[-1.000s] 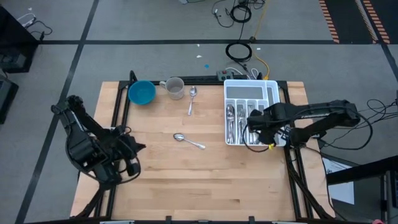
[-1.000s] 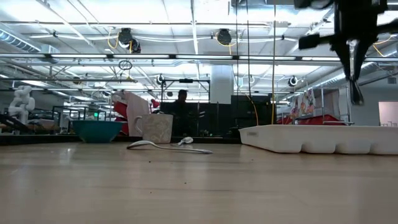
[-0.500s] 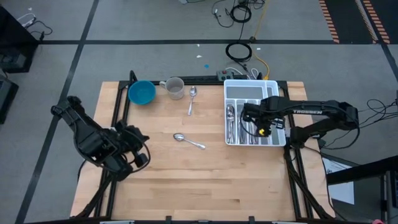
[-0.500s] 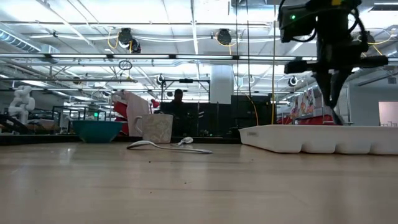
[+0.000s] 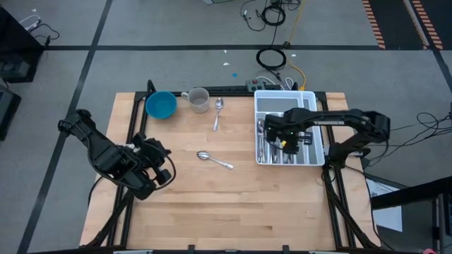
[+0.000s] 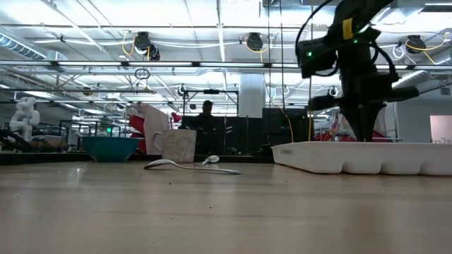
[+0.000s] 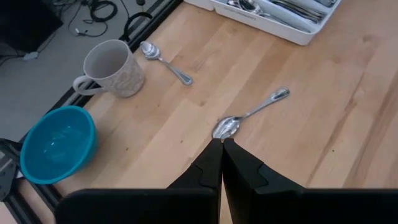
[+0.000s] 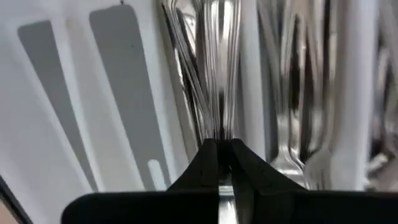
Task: Sort silverware
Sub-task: Put the table knife in the silverware tray, then put the spoon in the silverware tray
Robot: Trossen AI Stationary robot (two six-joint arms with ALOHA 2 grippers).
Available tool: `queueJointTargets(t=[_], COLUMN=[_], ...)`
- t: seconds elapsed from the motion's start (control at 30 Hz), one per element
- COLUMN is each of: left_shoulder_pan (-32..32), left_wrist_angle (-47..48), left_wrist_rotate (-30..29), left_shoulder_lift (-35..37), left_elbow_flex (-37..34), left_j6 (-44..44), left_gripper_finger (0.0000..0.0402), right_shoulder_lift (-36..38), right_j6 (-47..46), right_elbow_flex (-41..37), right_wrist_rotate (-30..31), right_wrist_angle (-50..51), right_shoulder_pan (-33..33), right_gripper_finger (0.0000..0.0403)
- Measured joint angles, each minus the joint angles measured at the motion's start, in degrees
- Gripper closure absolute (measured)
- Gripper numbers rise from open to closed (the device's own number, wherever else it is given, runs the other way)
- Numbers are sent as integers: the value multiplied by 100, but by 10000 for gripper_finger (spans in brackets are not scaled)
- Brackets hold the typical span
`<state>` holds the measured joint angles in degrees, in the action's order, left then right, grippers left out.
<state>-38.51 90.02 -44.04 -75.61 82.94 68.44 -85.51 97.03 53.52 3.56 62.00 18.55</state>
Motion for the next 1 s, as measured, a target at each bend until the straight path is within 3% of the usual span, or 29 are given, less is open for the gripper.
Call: queueJointTargets(t=[0.37, 0.63, 0.87, 1.0], left_shoulder_pan=[31, 31, 31, 249], left_wrist_angle=[-1, -1, -1, -7], left_wrist_rotate=[1, 1, 1, -109], left_shoulder_lift=[-1, 0, -1, 0], left_elbow_flex=[0, 0, 0, -20], left_j6=[-19, -22, 45, 870], left_gripper_finger=[386, 386, 386, 386], right_shoulder_lift=[-740, -752, -227, 96], right_j6=[410, -37, -1235, -2926], right_elbow_flex=[4, 15, 387, 1012], right_wrist_rotate=[-241, -43, -73, -90], right_wrist_angle=[-433, -527, -26, 506], right_shoulder_pan=[133, 164, 161, 94], right_gripper_finger=[400, 401, 402, 402])
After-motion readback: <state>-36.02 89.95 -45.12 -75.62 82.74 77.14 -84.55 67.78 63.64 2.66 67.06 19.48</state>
